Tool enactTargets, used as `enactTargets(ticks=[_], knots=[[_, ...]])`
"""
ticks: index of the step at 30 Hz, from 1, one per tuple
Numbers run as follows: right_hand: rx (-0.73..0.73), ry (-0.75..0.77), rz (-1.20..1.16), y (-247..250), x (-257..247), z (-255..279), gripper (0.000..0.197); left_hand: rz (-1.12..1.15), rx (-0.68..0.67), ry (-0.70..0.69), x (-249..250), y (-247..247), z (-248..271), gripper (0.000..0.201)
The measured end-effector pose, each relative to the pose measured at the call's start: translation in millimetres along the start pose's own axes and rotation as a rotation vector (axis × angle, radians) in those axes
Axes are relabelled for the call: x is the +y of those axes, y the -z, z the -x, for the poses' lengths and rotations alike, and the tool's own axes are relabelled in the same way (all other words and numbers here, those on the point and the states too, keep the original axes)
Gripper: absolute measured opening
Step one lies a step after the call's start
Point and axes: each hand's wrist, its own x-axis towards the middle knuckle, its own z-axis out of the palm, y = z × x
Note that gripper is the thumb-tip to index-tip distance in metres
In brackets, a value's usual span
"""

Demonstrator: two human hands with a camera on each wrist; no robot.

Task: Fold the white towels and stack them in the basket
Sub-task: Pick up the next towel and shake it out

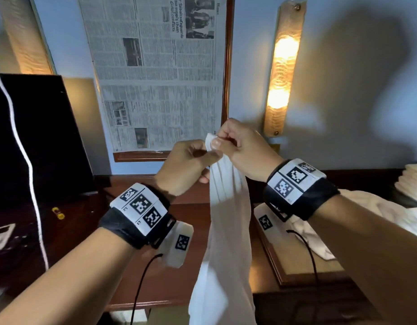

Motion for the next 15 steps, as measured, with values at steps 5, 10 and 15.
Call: enactTargets(ticks=[5,10,15], knots=[[0.060,-0.024,0.018,0,31,7,0.015,-0.093,-0.011,-0.017,-15,-25,-16,0.038],[0.184,-0.055,-0.166,-3,58,10,0.017,-0.094,0.036,-0.008,-23,-41,-22,0.032],[0.101,-0.136,-0.350,-9,86,36,0.024,-0.144,0.048,-0.062,-24,-35,-29,0.035]])
